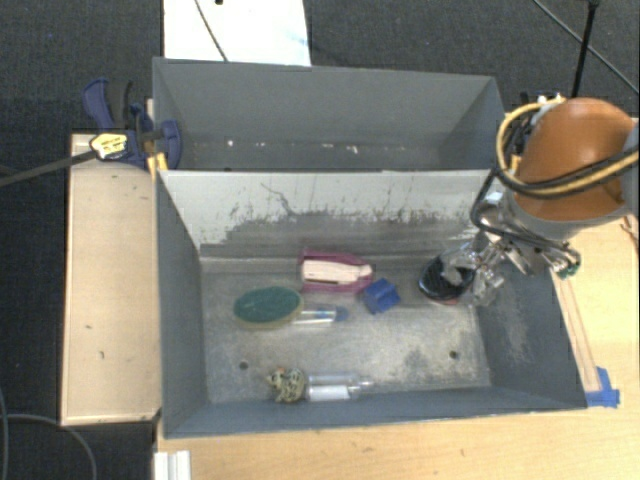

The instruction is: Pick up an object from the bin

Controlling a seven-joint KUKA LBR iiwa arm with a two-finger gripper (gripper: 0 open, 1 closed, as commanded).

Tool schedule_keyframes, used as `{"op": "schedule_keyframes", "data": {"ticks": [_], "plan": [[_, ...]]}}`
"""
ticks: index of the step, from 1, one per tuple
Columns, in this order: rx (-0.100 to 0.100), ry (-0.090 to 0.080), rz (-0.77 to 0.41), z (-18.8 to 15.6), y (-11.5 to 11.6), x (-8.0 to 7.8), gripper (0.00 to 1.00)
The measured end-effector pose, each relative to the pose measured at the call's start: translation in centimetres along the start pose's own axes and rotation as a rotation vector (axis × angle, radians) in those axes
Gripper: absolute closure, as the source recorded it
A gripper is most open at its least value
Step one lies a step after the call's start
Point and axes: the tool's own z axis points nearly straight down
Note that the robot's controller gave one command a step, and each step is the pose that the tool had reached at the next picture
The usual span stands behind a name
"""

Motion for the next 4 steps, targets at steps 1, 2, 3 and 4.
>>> {"op": "schedule_keyframes", "data": {"ticks": [1,2,3,4], "plan": [[0.002,-0.003,0.006,-6.9,-0.3,-0.2,1.0],[-0.004,0.002,0.007,-6.5,-0.2,-0.1,0.0],[-0.01,0.008,0.27,-0.3,6.9,0.1,0.0],[-0.004,0.004,0.27,-0.5,6.5,0.1,1.0]]}}
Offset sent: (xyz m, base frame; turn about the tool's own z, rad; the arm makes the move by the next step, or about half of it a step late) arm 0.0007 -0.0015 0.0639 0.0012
